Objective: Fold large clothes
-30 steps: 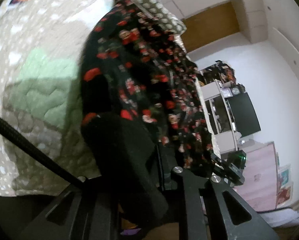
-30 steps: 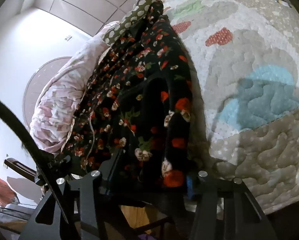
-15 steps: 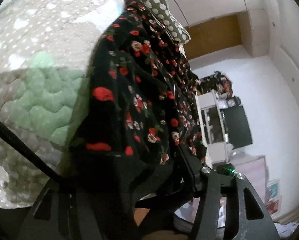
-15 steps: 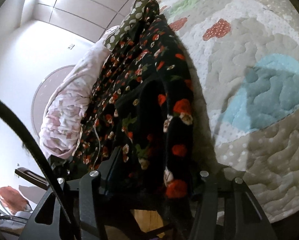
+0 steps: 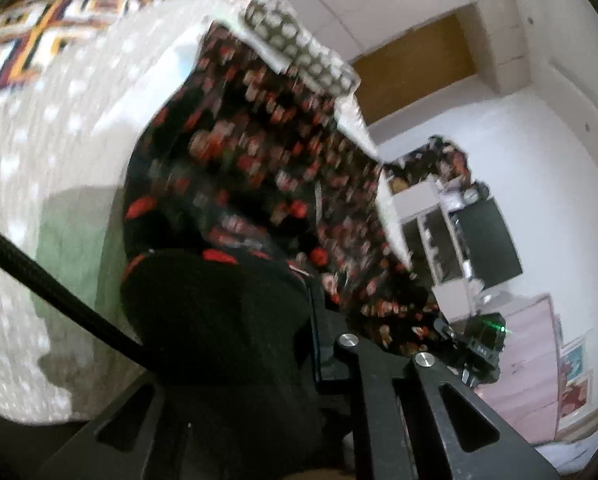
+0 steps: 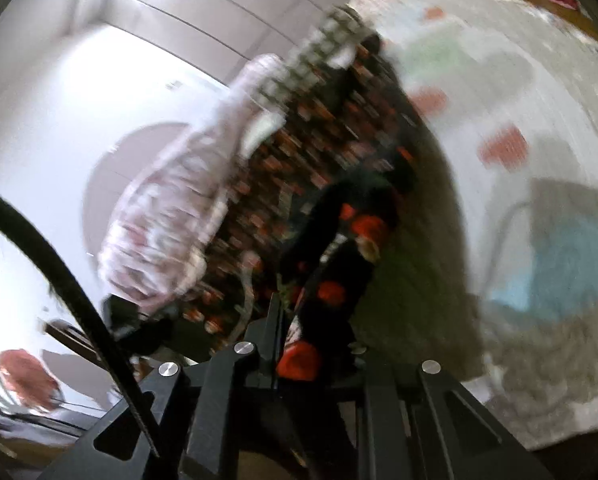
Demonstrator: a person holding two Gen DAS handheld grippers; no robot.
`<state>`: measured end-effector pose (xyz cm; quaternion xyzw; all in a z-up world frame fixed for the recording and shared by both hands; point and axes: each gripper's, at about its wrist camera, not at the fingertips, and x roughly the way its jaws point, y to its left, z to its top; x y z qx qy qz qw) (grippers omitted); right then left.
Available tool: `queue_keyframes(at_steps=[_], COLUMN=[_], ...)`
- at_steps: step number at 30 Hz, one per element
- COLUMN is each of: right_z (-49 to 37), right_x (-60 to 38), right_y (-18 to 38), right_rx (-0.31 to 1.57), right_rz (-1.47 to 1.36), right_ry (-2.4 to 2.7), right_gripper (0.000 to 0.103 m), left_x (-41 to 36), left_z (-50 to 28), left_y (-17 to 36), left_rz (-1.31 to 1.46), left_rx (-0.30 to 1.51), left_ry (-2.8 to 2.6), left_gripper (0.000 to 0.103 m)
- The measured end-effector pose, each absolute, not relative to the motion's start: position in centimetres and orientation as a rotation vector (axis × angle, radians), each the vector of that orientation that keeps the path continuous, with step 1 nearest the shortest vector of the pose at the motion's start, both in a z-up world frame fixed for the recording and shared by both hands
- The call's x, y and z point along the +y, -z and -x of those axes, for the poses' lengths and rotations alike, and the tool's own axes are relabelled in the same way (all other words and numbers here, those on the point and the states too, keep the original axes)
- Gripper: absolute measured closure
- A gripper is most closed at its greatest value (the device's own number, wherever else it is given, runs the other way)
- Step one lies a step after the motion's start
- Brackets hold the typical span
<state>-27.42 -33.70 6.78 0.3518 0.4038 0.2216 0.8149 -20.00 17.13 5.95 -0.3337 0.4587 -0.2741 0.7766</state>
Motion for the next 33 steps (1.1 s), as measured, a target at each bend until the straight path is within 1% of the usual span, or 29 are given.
queue_keyframes(at_steps=[4, 7, 9, 12, 15, 16, 17, 19, 20, 21, 22, 23, 24, 26, 29, 31, 32, 33], right_z=[22.4, 16.7, 12.4, 3.7, -4.4, -6.1, -7.8, -10.1, -10.7, -11.3, -11.7, -11.9, -12.0, -11.9, -12.3, -12.5, -12.7, -12.7], right_x=[-33.9, -34.5, -35.2, -36.0, -36.9, -37.1, -37.2, -37.7, -38.0, -38.7, -39.5, -40.1, -41.0, -42.6, -43.3, -43.7, -43.9, -43.9], right_y=[-11.4, -14.2, -14.7, -13.5, -9.5, -8.5, -7.3, -5.8, -5.3, -4.7, -3.9, -3.4, -2.7, -2.0, -2.3, -2.8, -3.0, -3.6], right_rx=[0.768, 0.713, 0.710, 0.750, 0.881, 0.915, 0.943, 0.948, 0.940, 0.933, 0.927, 0.920, 0.909, 0.872, 0.816, 0.786, 0.776, 0.762], right_rz=[-0.735, -0.727, -0.739, -0.731, -0.708, -0.698, -0.689, -0.704, -0.723, -0.760, -0.809, -0.857, -0.922, -1.039, -1.103, -1.120, -1.121, -1.100], right_ry=[-0.508, -0.460, -0.411, -0.277, -0.126, -0.094, -0.071, -0.100, -0.121, -0.143, -0.162, -0.175, -0.187, -0.199, -0.174, -0.145, -0.128, -0.085], right_gripper=[0.088, 0.088, 0.088, 0.088, 0.086, 0.086, 0.084, 0.076, 0.070, 0.068, 0.067, 0.067, 0.067, 0.067, 0.062, 0.054, 0.047, 0.041], left_x=[17.6, 17.5, 16.3, 14.1, 12.5, 12.2, 11.9, 11.8, 12.0, 12.8, 13.3, 14.4, 15.4, 17.2, 19.0, 19.2, 19.1, 18.8], left_z=[14.6, 7.9, 2.1, -6.0, -12.6, -13.7, -14.7, -16.2, -16.9, -17.6, -17.7, -18.2, -18.7, -19.4, -19.8, -19.7, -19.3, -18.8], left_y=[-9.3, -10.9, -11.7, -11.4, -9.1, -8.4, -8.0, -7.6, -7.4, -7.0, -6.8, -6.5, -6.4, -6.4, -6.8, -7.1, -7.5, -7.9], left_rz=[0.707, 0.682, 0.622, 0.515, 0.481, 0.496, 0.510, 0.553, 0.593, 0.657, 0.694, 0.751, 0.795, 0.859, 0.851, 0.805, 0.755, 0.705], left_rx=[0.947, 0.939, 0.946, 0.952, 1.032, 1.040, 1.041, 1.033, 1.025, 1.012, 1.002, 0.983, 0.962, 0.922, 0.894, 0.896, 0.901, 0.900], left_ry=[0.536, 0.459, 0.386, 0.280, 0.226, 0.232, 0.256, 0.329, 0.362, 0.408, 0.425, 0.424, 0.400, 0.372, 0.283, 0.241, 0.217, 0.198], left_gripper=[0.093, 0.093, 0.093, 0.093, 0.092, 0.091, 0.091, 0.086, 0.079, 0.070, 0.065, 0.057, 0.054, 0.054, 0.054, 0.054, 0.054, 0.054])
